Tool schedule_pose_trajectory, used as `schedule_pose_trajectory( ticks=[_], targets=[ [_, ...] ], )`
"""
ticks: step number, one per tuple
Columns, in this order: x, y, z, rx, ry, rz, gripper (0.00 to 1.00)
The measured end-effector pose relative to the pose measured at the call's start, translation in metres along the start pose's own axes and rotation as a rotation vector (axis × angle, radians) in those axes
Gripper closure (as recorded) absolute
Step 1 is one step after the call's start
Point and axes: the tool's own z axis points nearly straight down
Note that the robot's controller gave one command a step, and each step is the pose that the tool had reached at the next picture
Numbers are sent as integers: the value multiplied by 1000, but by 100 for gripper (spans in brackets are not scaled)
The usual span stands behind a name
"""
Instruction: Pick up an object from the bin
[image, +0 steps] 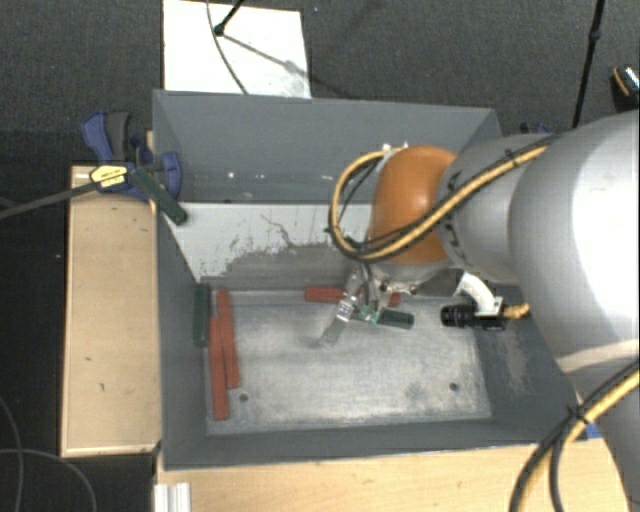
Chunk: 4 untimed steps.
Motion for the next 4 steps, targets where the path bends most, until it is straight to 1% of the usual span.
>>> schedule_pose_trajectory(
  ticks=[1, 2, 3, 4],
  targets=[
    [2, 8, 13, -3, -2, 62, 0],
    [1, 9, 11, -6, -7, 63, 100],
    [30, 19, -12, -2, -1, 35, 100],
    [50, 12, -277, -9, -14, -173, 100]
  ],
)
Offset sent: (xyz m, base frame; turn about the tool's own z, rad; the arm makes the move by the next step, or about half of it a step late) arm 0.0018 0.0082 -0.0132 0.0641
